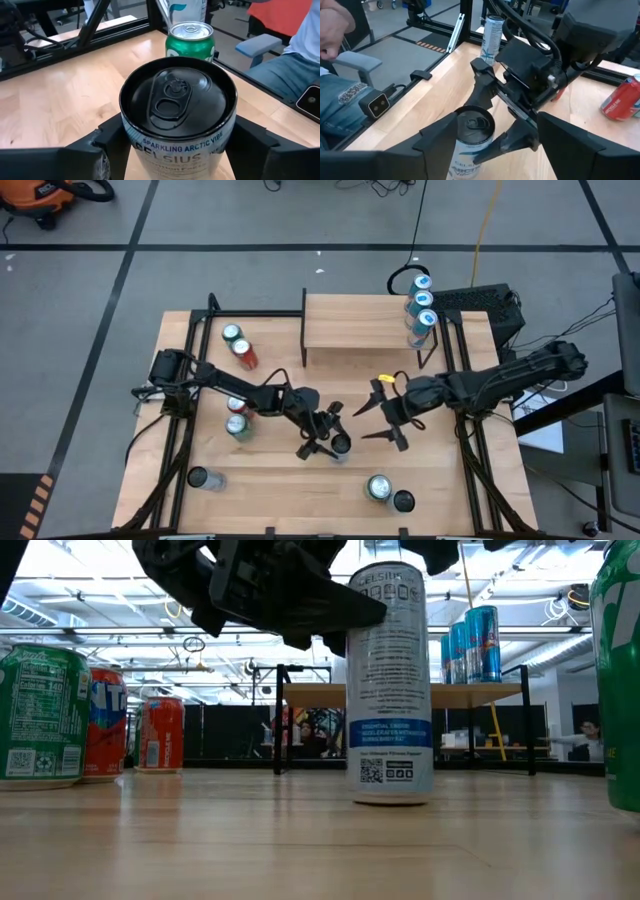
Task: Place canned beverage on shelf
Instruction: Put the top white blue soda can on the shelf
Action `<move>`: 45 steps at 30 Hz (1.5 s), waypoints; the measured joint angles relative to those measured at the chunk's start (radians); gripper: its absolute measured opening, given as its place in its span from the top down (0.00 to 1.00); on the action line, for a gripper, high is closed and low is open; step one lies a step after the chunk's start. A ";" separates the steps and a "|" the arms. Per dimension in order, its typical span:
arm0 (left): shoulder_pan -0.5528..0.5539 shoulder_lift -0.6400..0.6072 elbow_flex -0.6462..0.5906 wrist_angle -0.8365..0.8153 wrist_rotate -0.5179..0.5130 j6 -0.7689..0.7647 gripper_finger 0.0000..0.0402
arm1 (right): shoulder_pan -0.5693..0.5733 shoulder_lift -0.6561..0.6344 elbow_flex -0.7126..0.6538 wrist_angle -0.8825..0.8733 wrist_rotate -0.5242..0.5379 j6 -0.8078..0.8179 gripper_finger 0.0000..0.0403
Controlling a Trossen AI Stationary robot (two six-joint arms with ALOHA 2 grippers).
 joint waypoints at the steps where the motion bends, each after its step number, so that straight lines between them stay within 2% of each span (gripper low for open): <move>1: 0.000 -0.005 -0.001 -0.001 -0.004 0.000 0.35 | 0.001 0.002 0.000 0.000 0.000 0.001 0.33; 10: -0.002 -0.084 -0.008 -0.102 -0.129 -0.002 0.14 | 0.014 -0.004 0.000 0.004 0.003 0.055 0.30; 12: -0.009 -0.097 -0.005 -0.117 -0.170 -0.022 0.11 | 0.014 -0.005 0.000 0.007 0.050 0.087 0.30; 16: -0.039 -0.124 -0.007 -0.213 -0.301 -0.080 0.09 | 0.014 -0.006 0.000 -0.009 0.133 0.119 0.30; 19: -0.078 -0.146 0.000 -0.282 -0.413 -0.121 0.09 | 0.017 -0.006 0.001 -0.030 0.118 0.119 0.31; 22: -0.121 -0.150 -0.002 -0.300 -0.475 -0.196 0.09 | 0.018 0.010 0.001 -0.022 0.077 0.120 0.31; 30: -0.199 -0.140 -0.001 -0.301 -0.750 -0.341 0.09 | 0.017 0.148 0.027 0.004 0.076 0.114 0.31; 37: -0.205 -0.141 -0.001 -0.300 -0.780 -0.343 0.09 | 0.015 0.231 0.111 -0.040 -0.028 0.091 0.30; 45: -0.198 -0.141 -0.001 -0.340 -0.806 -0.343 0.09 | -0.004 0.302 0.167 -0.094 -0.030 0.072 0.21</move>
